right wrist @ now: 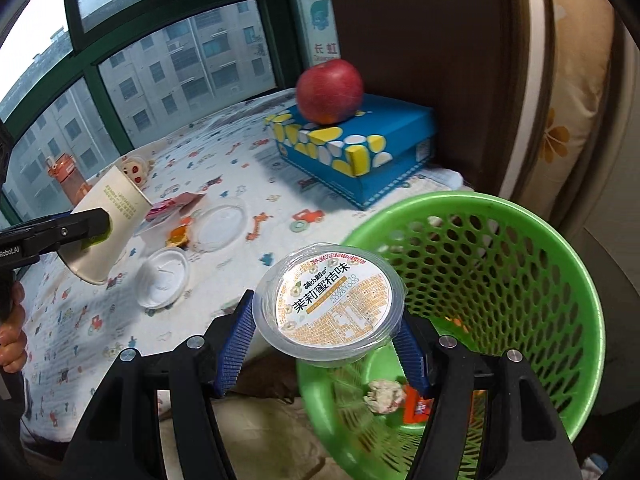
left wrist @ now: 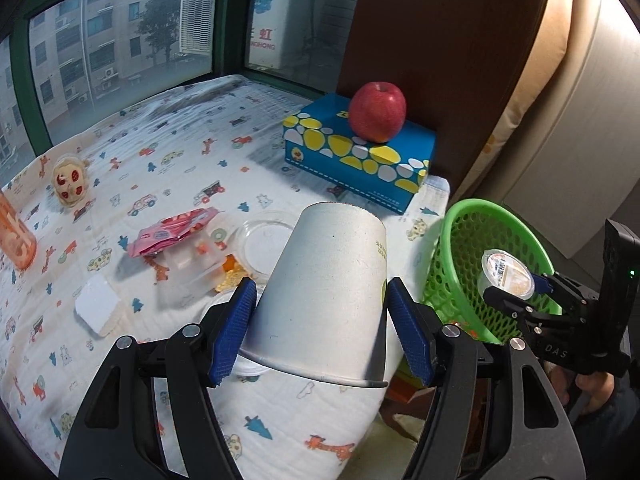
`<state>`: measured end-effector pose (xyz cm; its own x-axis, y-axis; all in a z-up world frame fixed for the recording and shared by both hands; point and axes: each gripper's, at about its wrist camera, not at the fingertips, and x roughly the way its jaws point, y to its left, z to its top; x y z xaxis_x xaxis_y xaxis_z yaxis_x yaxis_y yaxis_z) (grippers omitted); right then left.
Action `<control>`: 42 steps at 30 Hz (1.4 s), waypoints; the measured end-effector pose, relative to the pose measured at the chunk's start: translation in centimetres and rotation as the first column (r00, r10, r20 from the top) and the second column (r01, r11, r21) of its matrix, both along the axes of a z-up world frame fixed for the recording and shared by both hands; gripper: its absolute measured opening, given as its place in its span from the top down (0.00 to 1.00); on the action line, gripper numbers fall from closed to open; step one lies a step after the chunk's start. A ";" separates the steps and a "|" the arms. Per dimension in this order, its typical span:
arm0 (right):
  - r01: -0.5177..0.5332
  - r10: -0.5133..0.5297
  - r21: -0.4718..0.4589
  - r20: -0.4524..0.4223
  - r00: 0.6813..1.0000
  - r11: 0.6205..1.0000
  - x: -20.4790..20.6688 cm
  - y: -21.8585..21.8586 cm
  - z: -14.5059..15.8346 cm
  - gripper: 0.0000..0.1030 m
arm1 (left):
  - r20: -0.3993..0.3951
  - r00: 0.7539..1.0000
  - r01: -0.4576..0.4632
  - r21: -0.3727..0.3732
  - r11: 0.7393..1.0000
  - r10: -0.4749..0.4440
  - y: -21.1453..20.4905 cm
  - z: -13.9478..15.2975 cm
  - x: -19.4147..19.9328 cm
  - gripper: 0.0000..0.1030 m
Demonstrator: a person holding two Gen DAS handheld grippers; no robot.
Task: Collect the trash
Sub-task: 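Carry both cups over the green basket and open both tools to drop them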
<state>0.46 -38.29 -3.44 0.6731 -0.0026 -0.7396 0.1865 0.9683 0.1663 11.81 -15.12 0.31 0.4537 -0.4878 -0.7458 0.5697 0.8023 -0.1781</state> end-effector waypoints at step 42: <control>0.330 -0.333 0.053 0.055 0.942 0.943 -10.2 -12.3 0.8 0.24 | -0.099 0.931 0.358 0.055 0.932 -0.351 -19.1 -3.3 -7.3 0.36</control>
<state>-9.77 -50.59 -2.65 0.6838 -0.2030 -0.7008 0.4835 0.8454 0.2269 4.46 -34.18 -2.96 0.1937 -0.5499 -0.8125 0.8043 0.5632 -0.1895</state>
